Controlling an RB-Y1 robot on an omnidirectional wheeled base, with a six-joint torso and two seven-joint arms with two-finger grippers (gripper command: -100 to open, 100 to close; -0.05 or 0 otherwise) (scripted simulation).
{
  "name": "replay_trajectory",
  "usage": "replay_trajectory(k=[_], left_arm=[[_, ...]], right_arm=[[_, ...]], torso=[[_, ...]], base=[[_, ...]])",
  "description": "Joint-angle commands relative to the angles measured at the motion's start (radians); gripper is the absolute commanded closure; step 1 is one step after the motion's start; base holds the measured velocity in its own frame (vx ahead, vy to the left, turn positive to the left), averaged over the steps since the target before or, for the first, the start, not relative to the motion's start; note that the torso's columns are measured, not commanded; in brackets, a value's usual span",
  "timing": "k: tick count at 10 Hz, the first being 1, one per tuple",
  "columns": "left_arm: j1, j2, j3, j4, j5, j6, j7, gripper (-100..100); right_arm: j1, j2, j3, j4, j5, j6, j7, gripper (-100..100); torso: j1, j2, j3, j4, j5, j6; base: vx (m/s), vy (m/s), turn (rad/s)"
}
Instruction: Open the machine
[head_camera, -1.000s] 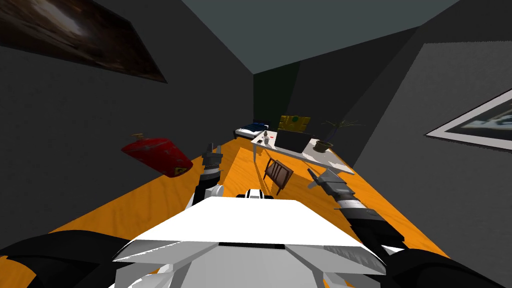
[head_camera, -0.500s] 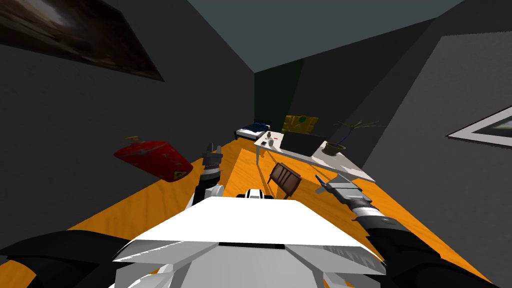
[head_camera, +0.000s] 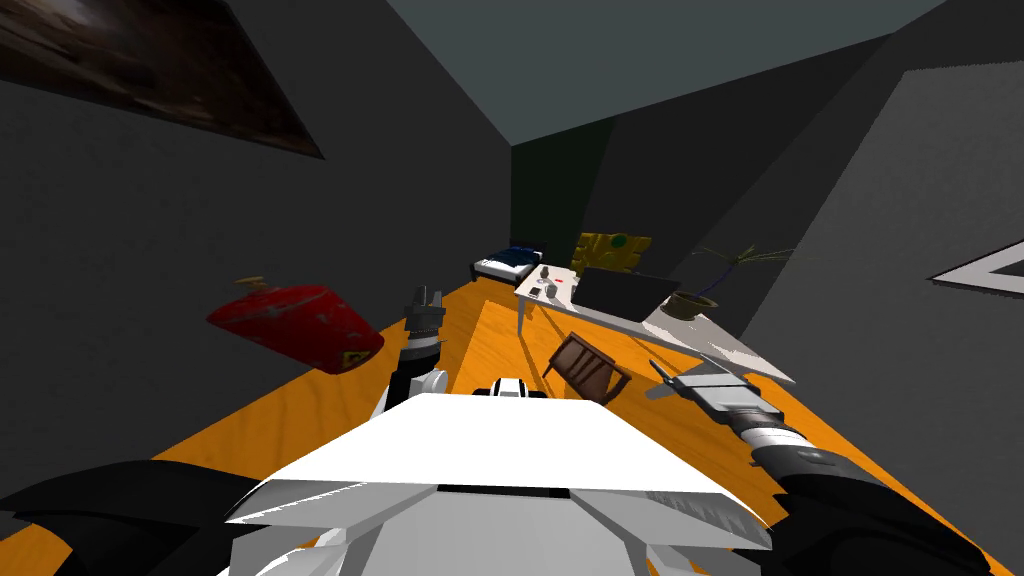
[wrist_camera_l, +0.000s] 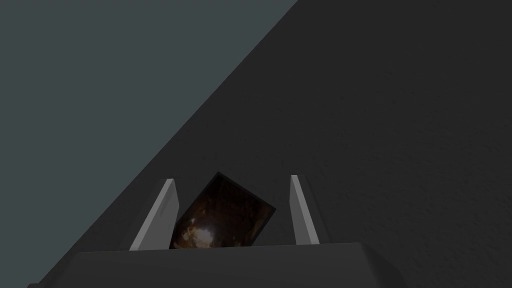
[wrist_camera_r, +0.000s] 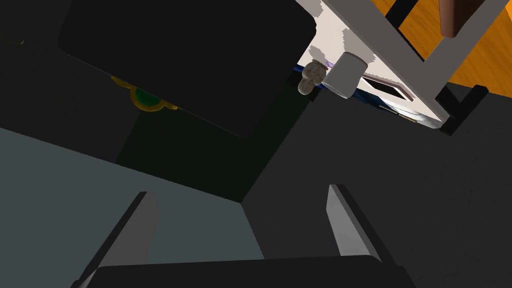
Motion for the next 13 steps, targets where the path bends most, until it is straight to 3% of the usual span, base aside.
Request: replay_trajectory(k=[1, 2, 4, 5, 6, 11, 13], left_arm=[[0.0, 0.0, 0.0, 0.0, 0.0, 0.0, 0.0, 0], [0.0, 0.0, 0.0, 0.0, 0.0, 0.0, 0.0, 0], [0.0, 0.0, 0.0, 0.0, 0.0, 0.0, 0.0, 0], [0.0, 0.0, 0.0, 0.0, 0.0, 0.0, 0.0, 0], [0.0, 0.0, 0.0, 0.0, 0.0, 0.0, 0.0, 0], [0.0, 0.0, 0.0, 0.0, 0.0, 0.0, 0.0, 0], [0.0, 0.0, 0.0, 0.0, 0.0, 0.0, 0.0, 0]], right_arm=[[0.06, -0.077, -0.06, 0.039, 0.081, 0.038, 0.002, -100], [0.06, -0.085, -0.06, 0.039, 0.102, 0.038, 0.002, -100], [0.113, -0.153, -0.112, 0.076, 0.166, 0.072, -0.002, -100], [0.113, -0.172, -0.112, 0.076, 0.183, 0.072, -0.002, -100], [0.137, -0.209, -0.136, 0.094, 0.221, 0.089, -0.005, -100], [0.18, -0.302, -0.178, 0.132, 0.288, 0.119, -0.012, -100], [0.215, -0.372, -0.213, 0.169, 0.344, 0.146, -0.022, -100]], torso=[[0.001, 0.0, 0.001, 0.0, 0.0, 0.0], [0.003, -0.003, -0.001, 0.0, 0.001, 0.0], [0.004, 0.001, 0.001, 0.001, 0.001, 0.0], [0.004, -0.002, 0.0, 0.0, 0.001, 0.0], [0.0, 0.004, 0.002, 0.001, 0.0, 0.0], [0.002, 0.0, 0.001, 0.0, 0.001, 0.0], [0.0, -0.001, 0.0, 0.0, 0.0, 0.0]], base=[[0.281, 0.145, -0.001], [0.227, 0.147, -0.003], [0.281, 0.185, 0.002], [0.215, 0.139, -0.003], [0.182, 0.091, 0.006], [0.16, 0.058, 0.002], [0.237, 0.035, 0.006]])
